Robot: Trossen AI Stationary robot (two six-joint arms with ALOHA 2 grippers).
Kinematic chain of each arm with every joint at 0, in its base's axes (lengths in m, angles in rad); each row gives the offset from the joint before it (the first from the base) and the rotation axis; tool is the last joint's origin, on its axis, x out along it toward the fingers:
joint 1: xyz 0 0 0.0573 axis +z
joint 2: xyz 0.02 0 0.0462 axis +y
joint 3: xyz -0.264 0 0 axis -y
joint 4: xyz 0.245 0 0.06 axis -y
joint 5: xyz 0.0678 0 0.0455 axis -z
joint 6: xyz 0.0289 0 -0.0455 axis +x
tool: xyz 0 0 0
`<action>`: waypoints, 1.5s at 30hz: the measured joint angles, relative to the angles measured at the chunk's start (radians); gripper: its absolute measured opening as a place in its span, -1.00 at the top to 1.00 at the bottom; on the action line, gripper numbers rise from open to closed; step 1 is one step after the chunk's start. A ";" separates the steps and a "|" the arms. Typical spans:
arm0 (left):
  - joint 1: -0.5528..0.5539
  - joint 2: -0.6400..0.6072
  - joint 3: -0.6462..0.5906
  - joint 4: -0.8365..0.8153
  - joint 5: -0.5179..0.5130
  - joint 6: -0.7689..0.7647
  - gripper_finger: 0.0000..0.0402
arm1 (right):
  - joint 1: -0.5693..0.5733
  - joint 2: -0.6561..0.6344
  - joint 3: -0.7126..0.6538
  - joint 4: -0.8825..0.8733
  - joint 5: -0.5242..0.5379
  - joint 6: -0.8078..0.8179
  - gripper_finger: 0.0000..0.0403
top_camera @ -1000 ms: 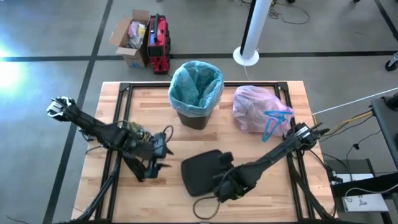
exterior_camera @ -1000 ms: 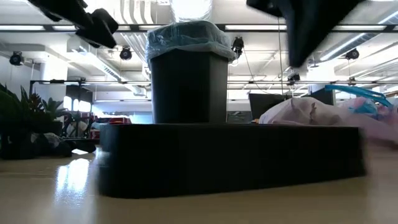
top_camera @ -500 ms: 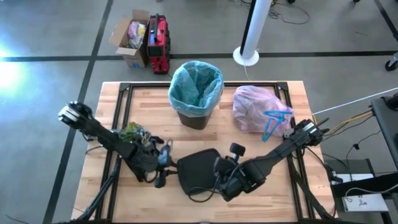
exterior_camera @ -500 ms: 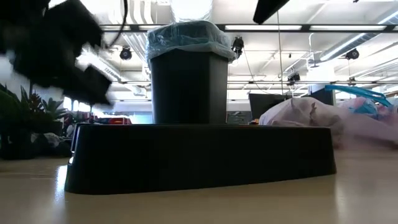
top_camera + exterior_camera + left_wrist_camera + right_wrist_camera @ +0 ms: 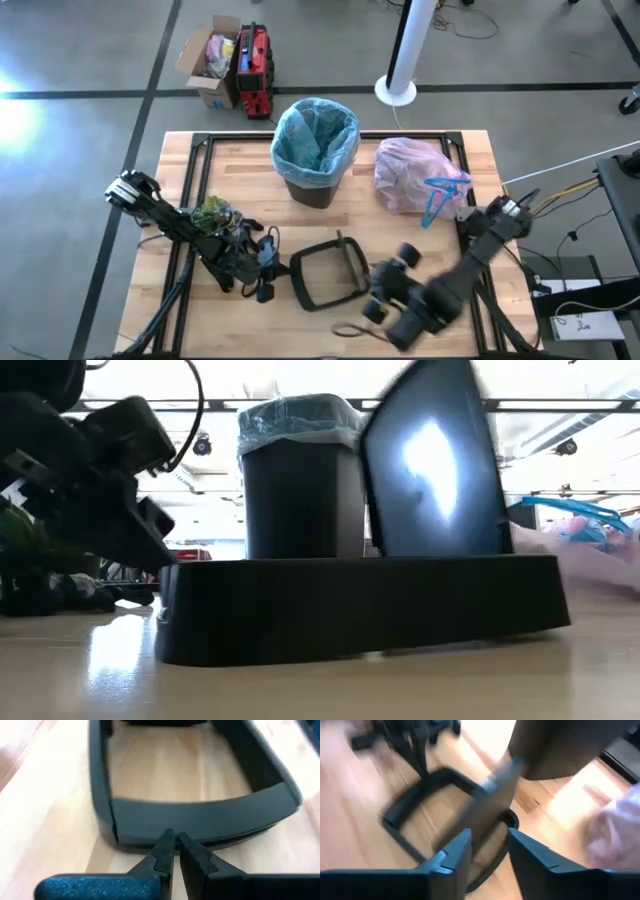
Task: Place trash/remove bag and relplace
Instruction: Close the trash bin lid
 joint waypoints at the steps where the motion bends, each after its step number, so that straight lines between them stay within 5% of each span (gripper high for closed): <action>1: 0.000 -0.018 -0.004 -0.024 -0.001 -0.024 0.95 | 0.030 -0.002 -0.002 -0.021 0.047 0.097 0.38; 5: 0.001 -0.062 -0.009 -0.105 -0.022 -0.067 0.95 | 0.113 0.025 -0.053 0.042 0.163 0.361 0.11; 10: 0.017 -0.082 -0.012 -0.114 -0.098 -0.069 0.95 | 0.115 0.143 -0.113 0.271 0.090 0.305 -0.12; 18: 0.021 -0.088 -0.006 -0.101 -0.072 -0.196 0.95 | 0.049 0.278 -0.115 0.260 0.205 0.475 -0.22; 24: 0.020 -0.119 0.034 -0.167 0.069 -0.220 0.95 | 0.015 0.294 -0.115 0.171 0.230 0.585 -0.07; 30: 0.018 -0.212 0.133 -0.430 0.080 -0.126 0.95 | 0.010 0.268 -0.117 -0.003 0.206 0.586 0.28; 36: 0.018 -0.333 0.215 -0.723 0.011 0.016 0.94 | -0.027 0.173 -0.117 -0.129 0.197 0.562 0.93; 45: 0.017 -0.550 0.318 -1.049 -0.154 0.065 0.94 | -0.060 -0.131 -0.060 -0.127 0.313 0.262 0.98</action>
